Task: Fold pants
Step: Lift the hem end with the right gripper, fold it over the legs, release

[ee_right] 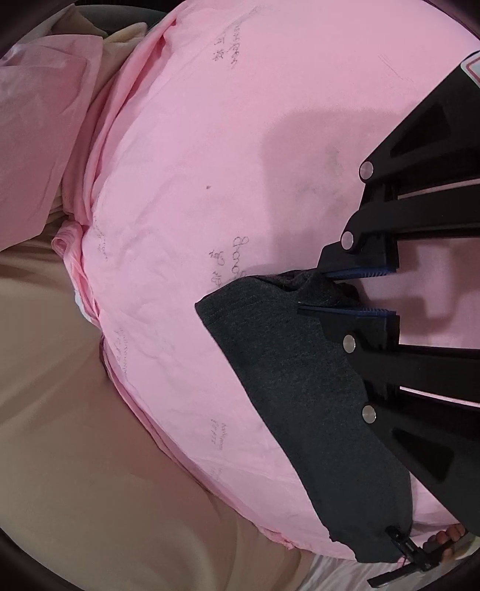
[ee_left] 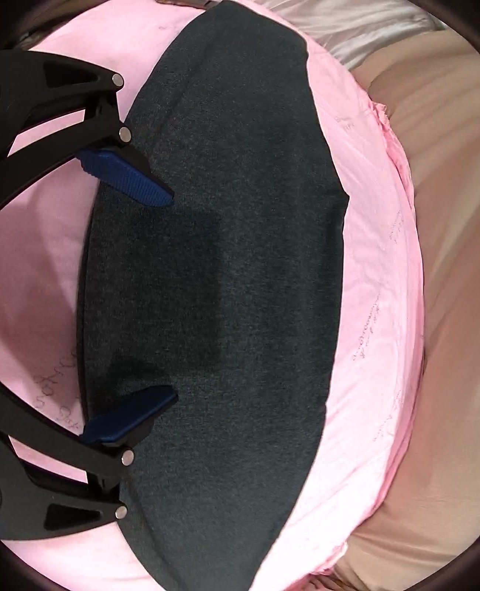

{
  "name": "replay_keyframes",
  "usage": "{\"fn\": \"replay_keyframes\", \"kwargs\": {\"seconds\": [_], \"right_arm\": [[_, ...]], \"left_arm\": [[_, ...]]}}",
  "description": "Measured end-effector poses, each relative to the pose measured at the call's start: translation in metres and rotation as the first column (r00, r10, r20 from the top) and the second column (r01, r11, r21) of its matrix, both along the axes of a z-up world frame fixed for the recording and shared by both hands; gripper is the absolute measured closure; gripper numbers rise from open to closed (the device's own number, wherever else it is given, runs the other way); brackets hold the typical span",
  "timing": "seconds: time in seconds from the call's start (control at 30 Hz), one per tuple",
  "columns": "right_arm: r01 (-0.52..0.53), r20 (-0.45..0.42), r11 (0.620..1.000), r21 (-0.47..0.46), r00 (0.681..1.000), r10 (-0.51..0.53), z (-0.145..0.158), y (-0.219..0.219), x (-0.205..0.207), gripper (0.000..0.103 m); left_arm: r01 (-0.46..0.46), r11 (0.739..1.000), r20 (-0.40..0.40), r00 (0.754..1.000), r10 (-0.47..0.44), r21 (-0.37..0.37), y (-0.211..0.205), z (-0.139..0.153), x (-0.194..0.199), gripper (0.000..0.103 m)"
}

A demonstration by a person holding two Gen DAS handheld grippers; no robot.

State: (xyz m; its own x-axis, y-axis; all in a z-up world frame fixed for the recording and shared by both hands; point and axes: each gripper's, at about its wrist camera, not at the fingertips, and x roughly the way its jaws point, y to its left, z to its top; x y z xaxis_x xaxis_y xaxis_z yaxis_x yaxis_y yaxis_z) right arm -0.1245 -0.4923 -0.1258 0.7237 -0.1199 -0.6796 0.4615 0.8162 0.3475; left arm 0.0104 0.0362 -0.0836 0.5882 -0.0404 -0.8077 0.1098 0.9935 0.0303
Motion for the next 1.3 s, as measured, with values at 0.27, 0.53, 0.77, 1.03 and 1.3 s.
{"fn": "replay_keyframes", "kwargs": {"seconds": [0.27, 0.53, 0.77, 1.03, 1.3], "right_arm": [[0.08, -0.019, 0.994, 0.07, 0.997, -0.079, -0.019, -0.009, 0.005, 0.07], [-0.061, 0.098, 0.995, 0.081, 0.994, 0.053, 0.037, 0.043, 0.024, 0.091], [-0.457, 0.16, 0.887, -0.07, 0.872, 0.462, 0.101, 0.213, 0.103, 0.091], [-0.719, 0.03, 0.694, -0.029, 0.694, 0.72, 0.043, 0.366, 0.175, 0.091], [-0.737, -0.082, 0.676, -0.011, 0.674, 0.734, 0.0, 0.409, 0.188, 0.092]], "left_arm": [[-0.006, 1.0, -0.005, 1.0, 0.005, -0.025, 0.037, -0.002, -0.002, 0.008], [0.043, 0.999, 0.002, 0.999, -0.043, -0.018, 0.04, -0.005, -0.007, 0.006], [0.048, 0.998, 0.014, 0.999, -0.047, -0.044, 0.042, -0.005, -0.009, 0.005], [0.064, 0.993, 0.044, 0.997, -0.06, -0.096, 0.052, -0.001, -0.019, 0.005], [0.097, 0.987, 0.071, 0.993, -0.089, -0.13, 0.064, 0.001, -0.034, 0.005]]}}
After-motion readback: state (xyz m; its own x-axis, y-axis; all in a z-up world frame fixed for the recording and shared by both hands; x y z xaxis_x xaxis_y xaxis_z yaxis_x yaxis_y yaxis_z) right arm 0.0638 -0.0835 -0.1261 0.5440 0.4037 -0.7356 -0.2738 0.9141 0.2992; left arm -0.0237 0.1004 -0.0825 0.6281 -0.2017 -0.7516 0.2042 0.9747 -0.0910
